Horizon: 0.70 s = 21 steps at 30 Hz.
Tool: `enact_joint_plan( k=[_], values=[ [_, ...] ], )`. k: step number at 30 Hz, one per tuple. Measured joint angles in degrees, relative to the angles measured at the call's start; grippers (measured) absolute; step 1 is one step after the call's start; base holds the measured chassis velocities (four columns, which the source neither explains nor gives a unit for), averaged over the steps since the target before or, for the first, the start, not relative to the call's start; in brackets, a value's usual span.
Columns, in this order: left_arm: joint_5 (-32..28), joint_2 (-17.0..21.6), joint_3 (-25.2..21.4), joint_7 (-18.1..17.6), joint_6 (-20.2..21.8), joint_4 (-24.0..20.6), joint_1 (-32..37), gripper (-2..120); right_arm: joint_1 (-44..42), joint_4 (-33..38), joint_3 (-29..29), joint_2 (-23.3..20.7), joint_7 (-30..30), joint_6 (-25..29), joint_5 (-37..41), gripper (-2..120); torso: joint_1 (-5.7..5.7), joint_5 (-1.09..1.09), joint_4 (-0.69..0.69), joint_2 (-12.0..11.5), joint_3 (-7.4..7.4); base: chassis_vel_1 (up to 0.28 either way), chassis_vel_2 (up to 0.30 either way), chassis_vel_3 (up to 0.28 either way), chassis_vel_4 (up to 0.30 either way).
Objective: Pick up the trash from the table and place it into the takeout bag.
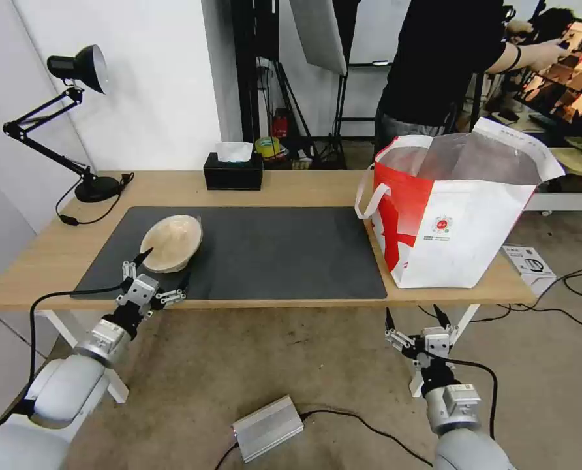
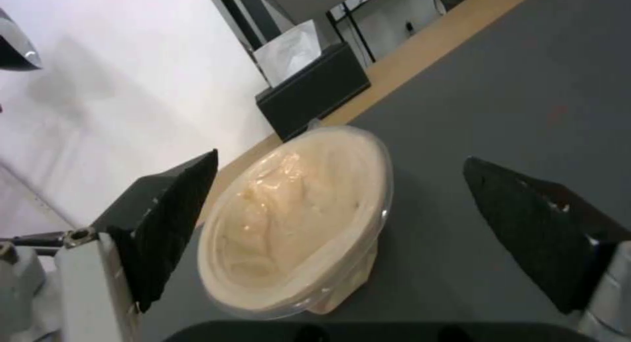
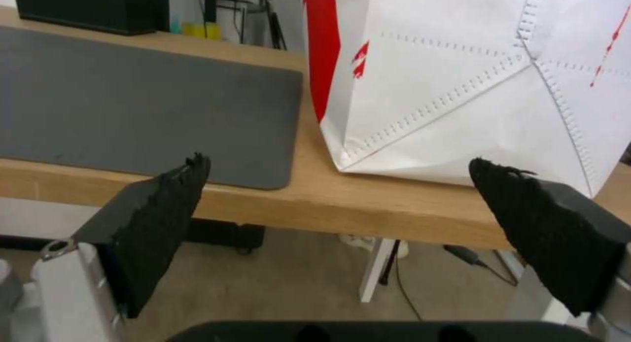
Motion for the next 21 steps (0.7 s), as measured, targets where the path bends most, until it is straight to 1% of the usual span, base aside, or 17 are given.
enact_joint_plan(
  k=[11, 21],
  values=[
    [-0.78, 2.31, 1.1, -0.02, -0.02, 2.94, -2.52, 100, -0.33, 0.26, -0.07, 0.52, 0.05, -0.04, -0.37, 100, 0.0, 0.0, 0.0, 0.0, 0.0, 0.0, 0.0, 0.0, 0.0],
    [-1.1, 3.5, 2.6, 0.03, 0.02, 4.49, -4.34, 100, 0.12, 0.27, -0.41, 1.05, 0.06, -0.1, -0.52, 100, 0.0, 0.0, 0.0, 0.0, 0.0, 0.0, 0.0, 0.0, 0.0]
  ],
)
